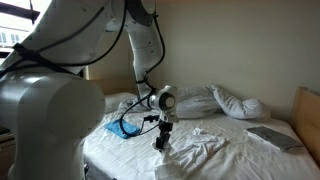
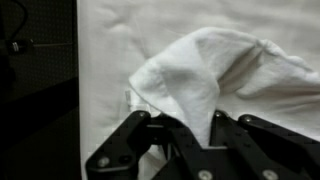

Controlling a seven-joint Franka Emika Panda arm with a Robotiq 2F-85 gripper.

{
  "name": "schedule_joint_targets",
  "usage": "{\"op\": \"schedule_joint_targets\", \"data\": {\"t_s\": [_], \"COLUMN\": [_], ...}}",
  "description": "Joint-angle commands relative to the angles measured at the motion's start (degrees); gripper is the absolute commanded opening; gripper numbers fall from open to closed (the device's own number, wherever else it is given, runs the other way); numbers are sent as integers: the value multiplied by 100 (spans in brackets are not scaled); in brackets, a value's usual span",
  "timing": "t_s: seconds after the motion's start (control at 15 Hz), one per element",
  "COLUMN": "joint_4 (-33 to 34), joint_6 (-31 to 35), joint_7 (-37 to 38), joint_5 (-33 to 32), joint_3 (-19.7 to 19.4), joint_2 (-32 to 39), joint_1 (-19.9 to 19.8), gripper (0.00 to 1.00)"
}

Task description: Fold the white cloth

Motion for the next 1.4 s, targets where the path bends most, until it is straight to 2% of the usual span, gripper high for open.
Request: {"op": "schedule_joint_targets", "data": {"t_s": [0.0,0.13,0.27,0.47,0.67,0.93,1.13,1.33], "joint_4": [-234,-245,-55,355,966,1895,2605,3350], "joint_6": [87,63,-239,-828,-1616,-2375,-2590,-2697], "joint_7": [368,658,1101,1562,1595,1234,998,667], "joint_5": [-151,-470,-1176,-2250,-3014,-3555,-3724,-3584], "joint_3": [-33,-243,-603,-901,-758,-422,-250,-180], "joint_2": [-184,-309,-416,-573,-626,-459,-242,158], "joint_1": [38,179,405,545,420,252,120,-101], "gripper": [3,3,3,3,3,3,3,3]}}
